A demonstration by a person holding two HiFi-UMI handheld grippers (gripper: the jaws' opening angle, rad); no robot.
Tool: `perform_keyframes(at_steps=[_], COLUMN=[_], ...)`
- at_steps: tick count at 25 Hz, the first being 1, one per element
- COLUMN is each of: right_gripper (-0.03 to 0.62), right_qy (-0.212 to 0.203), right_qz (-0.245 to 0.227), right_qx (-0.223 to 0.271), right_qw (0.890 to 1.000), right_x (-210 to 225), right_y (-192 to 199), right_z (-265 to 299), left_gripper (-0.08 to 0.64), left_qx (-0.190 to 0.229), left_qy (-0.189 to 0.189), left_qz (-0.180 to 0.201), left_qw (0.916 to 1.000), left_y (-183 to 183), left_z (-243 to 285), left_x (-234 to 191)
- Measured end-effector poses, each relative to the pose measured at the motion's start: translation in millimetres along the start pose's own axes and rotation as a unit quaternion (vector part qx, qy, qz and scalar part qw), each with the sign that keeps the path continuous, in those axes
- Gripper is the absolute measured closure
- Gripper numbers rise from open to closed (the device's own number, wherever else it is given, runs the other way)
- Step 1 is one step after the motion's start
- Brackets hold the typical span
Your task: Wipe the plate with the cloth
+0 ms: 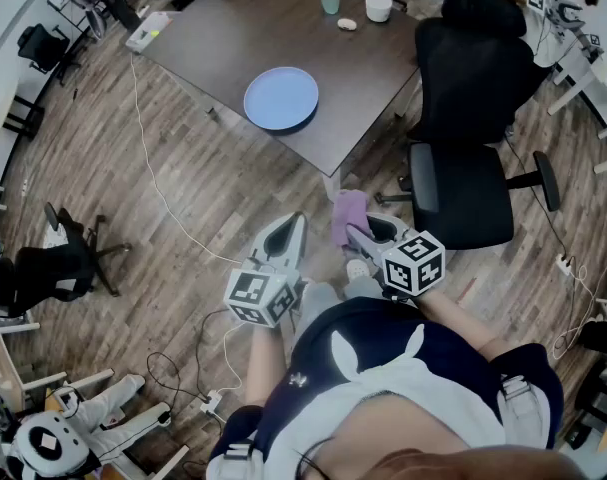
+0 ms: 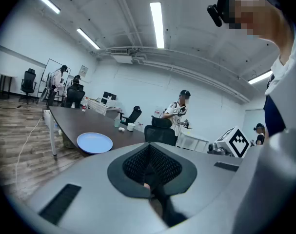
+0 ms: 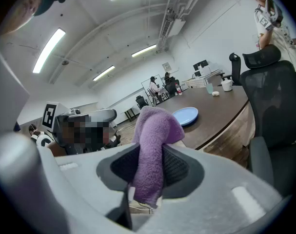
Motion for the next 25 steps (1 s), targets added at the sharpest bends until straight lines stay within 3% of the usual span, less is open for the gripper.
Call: perform_keyframes(at_steps=[4,18,25], right_gripper=[0.466,0.467,0.466], right_qy=[-0.021,-0.064,-0.095], right_qz=[-0.010,-0.025,-0.039], right_qx=[-0.010,-0.028,-0.047], right_qw=[1.000,0.997,0.994], right_x=[1,22,16], right_y=[5,11,11], right_z=[-3,-10,12], left_gripper=[0.555,0.555,0.555], left_qx=[-0.004,-0.009,-0.007], left_qy=[-0.029,-0.061,-0.092], left_qz=[-0.002,-0.019,-0.044], left_qw=[0.9996,0.9979,0.9948], left_y=[4,32,40], left_z=[-1,11,-3], left_x=[4,45,30])
Point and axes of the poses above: the fingertips, and each gripper's own axes: z forward along the fingers, x to its right, y out of its underside, the point moved 9 cm from there along -z, backward along the fingers, and after that the axes turned 4 degrees about -x, right-handed, at the moved point
